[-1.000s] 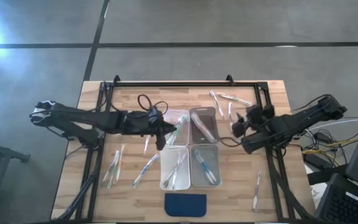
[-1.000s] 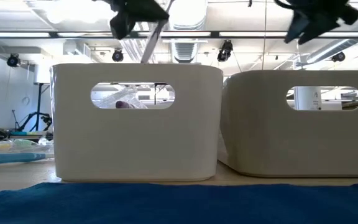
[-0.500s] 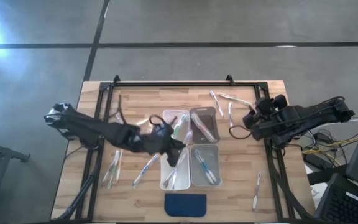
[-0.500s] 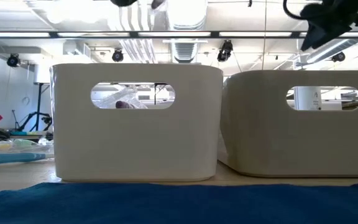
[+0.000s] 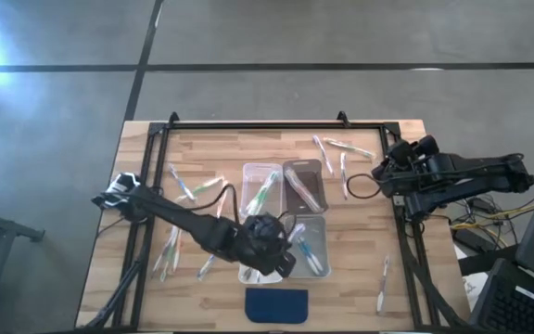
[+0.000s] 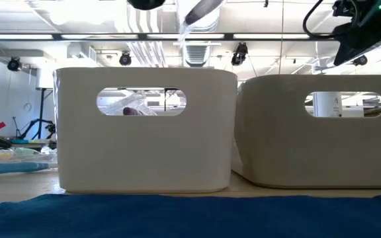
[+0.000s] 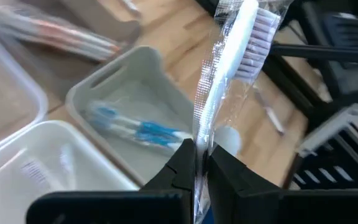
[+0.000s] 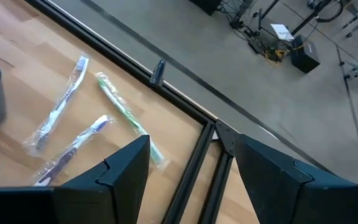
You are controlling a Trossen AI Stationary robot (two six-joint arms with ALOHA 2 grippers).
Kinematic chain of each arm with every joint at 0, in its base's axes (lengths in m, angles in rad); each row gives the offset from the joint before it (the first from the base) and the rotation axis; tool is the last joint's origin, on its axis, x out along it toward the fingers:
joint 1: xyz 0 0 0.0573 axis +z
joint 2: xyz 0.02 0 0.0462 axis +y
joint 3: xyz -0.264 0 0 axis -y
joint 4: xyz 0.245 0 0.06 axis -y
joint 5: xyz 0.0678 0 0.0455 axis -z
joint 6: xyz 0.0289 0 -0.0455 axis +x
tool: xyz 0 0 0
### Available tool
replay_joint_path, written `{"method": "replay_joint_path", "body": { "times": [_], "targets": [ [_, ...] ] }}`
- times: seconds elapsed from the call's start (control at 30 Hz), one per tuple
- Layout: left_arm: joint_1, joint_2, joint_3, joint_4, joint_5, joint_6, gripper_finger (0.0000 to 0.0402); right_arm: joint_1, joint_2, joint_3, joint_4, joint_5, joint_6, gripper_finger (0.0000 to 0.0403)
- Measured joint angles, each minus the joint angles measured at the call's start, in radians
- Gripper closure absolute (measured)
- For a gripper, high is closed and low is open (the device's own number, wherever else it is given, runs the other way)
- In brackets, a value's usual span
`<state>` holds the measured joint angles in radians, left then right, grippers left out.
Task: Pick & Place Toothbrushes
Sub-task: Put the violet toothbrush into the white bin
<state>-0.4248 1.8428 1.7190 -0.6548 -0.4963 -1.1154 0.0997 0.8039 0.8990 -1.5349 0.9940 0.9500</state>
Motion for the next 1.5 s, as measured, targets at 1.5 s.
{"method": "replay_joint_path", "body": {
  "times": [1.5],
  "targets": [
    [0.172, -0.009, -0.189, -0.184, 0.435, -0.326, 0.038, 0.0, -0.017, -0.016, 0.021, -0.002, -0.019, 0.0143]
  ]
}}
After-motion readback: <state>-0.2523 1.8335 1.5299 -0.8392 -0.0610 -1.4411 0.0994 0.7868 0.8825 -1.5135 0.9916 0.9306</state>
